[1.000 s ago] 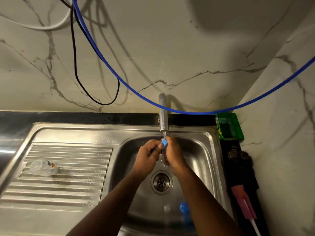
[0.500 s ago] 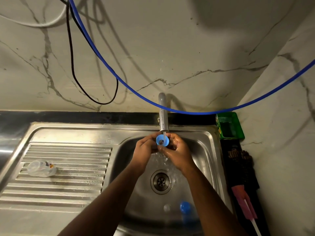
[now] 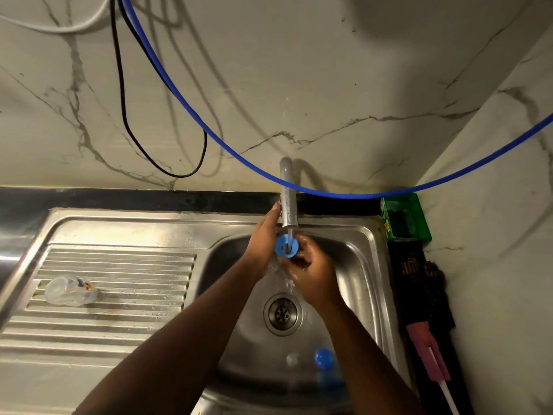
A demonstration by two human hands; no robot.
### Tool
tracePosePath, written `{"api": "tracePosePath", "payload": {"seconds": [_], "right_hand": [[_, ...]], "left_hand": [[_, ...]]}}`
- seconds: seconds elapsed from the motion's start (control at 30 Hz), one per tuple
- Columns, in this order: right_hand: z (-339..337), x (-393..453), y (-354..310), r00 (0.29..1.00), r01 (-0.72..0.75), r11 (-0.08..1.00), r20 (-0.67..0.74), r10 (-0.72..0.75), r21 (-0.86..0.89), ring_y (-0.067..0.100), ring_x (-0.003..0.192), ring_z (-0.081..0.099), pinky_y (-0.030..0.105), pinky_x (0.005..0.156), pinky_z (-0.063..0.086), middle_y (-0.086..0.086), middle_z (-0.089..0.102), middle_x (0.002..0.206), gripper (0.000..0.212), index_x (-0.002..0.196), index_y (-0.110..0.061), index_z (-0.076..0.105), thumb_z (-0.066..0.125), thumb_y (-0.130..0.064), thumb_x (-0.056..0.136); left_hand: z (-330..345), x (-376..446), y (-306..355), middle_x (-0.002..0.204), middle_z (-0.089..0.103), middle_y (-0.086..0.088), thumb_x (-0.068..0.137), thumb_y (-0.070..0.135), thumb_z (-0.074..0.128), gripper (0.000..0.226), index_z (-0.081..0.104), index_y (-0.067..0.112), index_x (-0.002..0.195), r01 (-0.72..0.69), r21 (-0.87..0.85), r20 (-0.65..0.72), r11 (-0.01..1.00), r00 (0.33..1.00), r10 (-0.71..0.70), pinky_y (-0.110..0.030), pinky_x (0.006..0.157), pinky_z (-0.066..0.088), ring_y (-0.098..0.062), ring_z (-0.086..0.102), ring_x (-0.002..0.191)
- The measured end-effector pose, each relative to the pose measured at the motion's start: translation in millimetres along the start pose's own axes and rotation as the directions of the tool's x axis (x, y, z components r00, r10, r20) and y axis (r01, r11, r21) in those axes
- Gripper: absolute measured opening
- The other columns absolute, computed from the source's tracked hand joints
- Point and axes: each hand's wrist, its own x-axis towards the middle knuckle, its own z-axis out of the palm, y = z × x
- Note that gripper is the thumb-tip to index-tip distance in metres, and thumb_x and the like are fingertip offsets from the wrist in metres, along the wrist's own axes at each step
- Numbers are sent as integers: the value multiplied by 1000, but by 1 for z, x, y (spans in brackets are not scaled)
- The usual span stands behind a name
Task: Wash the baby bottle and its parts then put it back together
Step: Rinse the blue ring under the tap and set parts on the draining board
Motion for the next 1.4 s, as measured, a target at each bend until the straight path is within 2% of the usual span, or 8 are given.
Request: {"api": "tracePosePath", "payload": {"seconds": [0.17,0.37,0.57,0.73,0.87,1.03,1.2,1.4], "right_hand": [[-5,-6,4,999,23,1000,-47,-22,19,-1,114,67,31,99,58,-15,71,122,51,134,-38,55,78,-20,92],[0,-33,25,910,329,858,-109,-399,-395,9,123,61,20,98,53,2,58,139,65,155,-13,41,60,-43,101],[6,-58,71,953,-147,611,55,299,-778,28,106,68,39,87,56,5,70,119,55,130,-21,48,70,-49,89],[17,-84,49,919,244,702,-72,-388,-670,14,104,62,25,83,51,-4,67,114,42,129,-23,66,61,-51,98],[19,-94,69,961,-155,576,12,276,-803,27,113,65,34,91,54,4,69,124,43,125,-25,65,61,-55,94],[49,-116,48,984,181,791,105,-147,-585,16,112,61,32,92,50,-7,68,121,51,136,-31,61,66,-54,91],[51,-122,59,966,-258,873,-88,244,-413,28,103,67,30,77,44,-2,67,98,38,116,-21,60,75,-43,89],[96,-128,51,988,-156,894,-55,146,-420,17,96,70,33,87,55,-6,73,107,37,116,-30,71,74,-49,85]], "left_hand": [[4,0,-4,91,75,1,112,35,46,33,63,11,127,3,97,-23,995,1000,0,-14,58,55,1,74,70],[-28,-25,-21,136,65,8,108,37,54,43,53,25,150,-146,412,53,899,989,136,-33,106,49,-13,62,127],[-118,-83,-111,169,31,-9,99,25,67,71,36,8,160,-64,881,-15,468,987,162,-39,125,25,-30,27,158],[-171,-134,-166,168,27,-23,79,38,60,91,37,-3,158,11,945,-91,326,969,230,-54,125,21,-42,21,157],[-192,-155,-180,172,14,-15,86,49,48,94,24,2,163,-19,963,-46,270,971,233,-50,128,13,-32,8,160],[-212,-157,-188,170,23,-16,90,49,40,86,33,1,160,-118,959,57,257,970,235,-40,129,12,-32,15,160],[-229,-167,-186,170,24,-11,92,54,41,85,37,4,159,-162,956,89,243,954,285,-41,128,13,-33,19,159],[-279,-190,-192,174,13,6,96,67,31,83,33,19,163,-121,963,29,240,934,357,-41,131,5,-13,3,161]]}}
